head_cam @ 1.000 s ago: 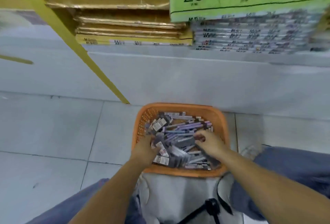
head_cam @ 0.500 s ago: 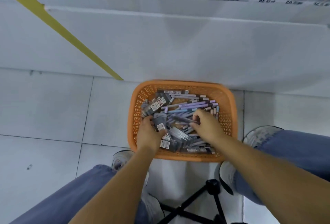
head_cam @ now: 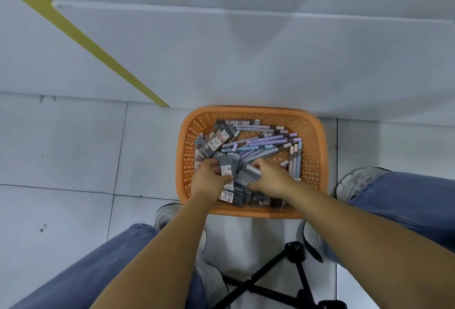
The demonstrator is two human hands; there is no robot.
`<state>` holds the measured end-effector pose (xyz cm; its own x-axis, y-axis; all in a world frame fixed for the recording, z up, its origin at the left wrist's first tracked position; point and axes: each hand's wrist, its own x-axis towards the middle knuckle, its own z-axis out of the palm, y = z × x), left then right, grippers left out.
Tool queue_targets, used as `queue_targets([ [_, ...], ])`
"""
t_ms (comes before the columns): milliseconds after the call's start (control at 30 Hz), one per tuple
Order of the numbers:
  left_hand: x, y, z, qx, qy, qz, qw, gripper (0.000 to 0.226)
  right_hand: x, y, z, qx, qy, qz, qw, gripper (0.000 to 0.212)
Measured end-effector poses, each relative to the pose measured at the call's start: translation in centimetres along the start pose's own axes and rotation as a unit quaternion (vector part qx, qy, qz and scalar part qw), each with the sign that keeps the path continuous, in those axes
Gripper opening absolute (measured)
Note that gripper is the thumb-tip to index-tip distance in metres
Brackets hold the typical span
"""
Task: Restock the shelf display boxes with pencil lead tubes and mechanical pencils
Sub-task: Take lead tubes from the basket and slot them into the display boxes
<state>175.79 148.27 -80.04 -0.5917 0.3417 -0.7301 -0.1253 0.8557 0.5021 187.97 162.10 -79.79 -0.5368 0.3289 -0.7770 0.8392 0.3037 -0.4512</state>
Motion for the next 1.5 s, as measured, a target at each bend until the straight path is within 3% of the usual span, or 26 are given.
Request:
queue_targets([
  [167,0.0,-0.5,-0.8,-0.027,-0.032,-0.011,0.999,0.038,-0.9,1.0,-2.1,0.067,0.01,-0.018,0.998,0.042],
  [367,-1.8,1.2,-2.5,-0.181,-0.019,-0.001,0.983,0.029,-3.4,2.5,-5.2,0.214,0.045,0.009,0.976,0.037],
  [467,-3.9,4.4,-3.3,-0.281,-0.06,0.01,0.958,0.027,-4.9,0.7,-6.7,0.288,0.096,-0.021,0.953,0.041],
  [567,-6.3,7.6,-4.1,-0.345,-0.105,0.073,0.93,0.034,-7.2,-2.5,-8.6,0.335,0.145,-0.08,0.928,0.049],
  [633,-8.2,9.7,-5.1,-0.395,-0.116,0.123,0.903,0.027,-9.1,-4.6,-9.7,0.341,0.162,-0.114,0.919,0.051],
  [700,-10.3,11.4,-6.4,-0.441,-0.139,0.145,0.875,0.034,-11.3,-6.5,-10.4,0.353,0.174,-0.147,0.907,0.051],
  [800,-13.3,13.7,-8.6,-0.456,-0.167,0.171,0.857,0.031,-14.7,-9.4,-10.9,0.385,0.172,-0.21,0.882,0.049],
  [900,-16.3,15.7,-10.5,-0.438,-0.165,0.204,0.86,0.041,-17.7,-12.2,-11.2,0.386,0.155,-0.276,0.867,0.029],
  [1033,-20.1,18.2,-12.7,-0.401,-0.119,0.259,0.87,0.057,-21.0,-15.2,-12.7,0.367,0.18,-0.316,0.856,0.031],
  [1233,-23.6,22.0,-16.9,-0.392,-0.095,0.312,0.86,0.049,-25.7,-17.9,-17.7,0.313,0.173,-0.387,0.85,0.024],
  [1500,-26.0,27.4,-20.6,-0.378,-0.062,0.409,0.828,0.034,-30.5,-21.6,-24.5,0.196,0.244,-0.46,0.831,0.038],
])
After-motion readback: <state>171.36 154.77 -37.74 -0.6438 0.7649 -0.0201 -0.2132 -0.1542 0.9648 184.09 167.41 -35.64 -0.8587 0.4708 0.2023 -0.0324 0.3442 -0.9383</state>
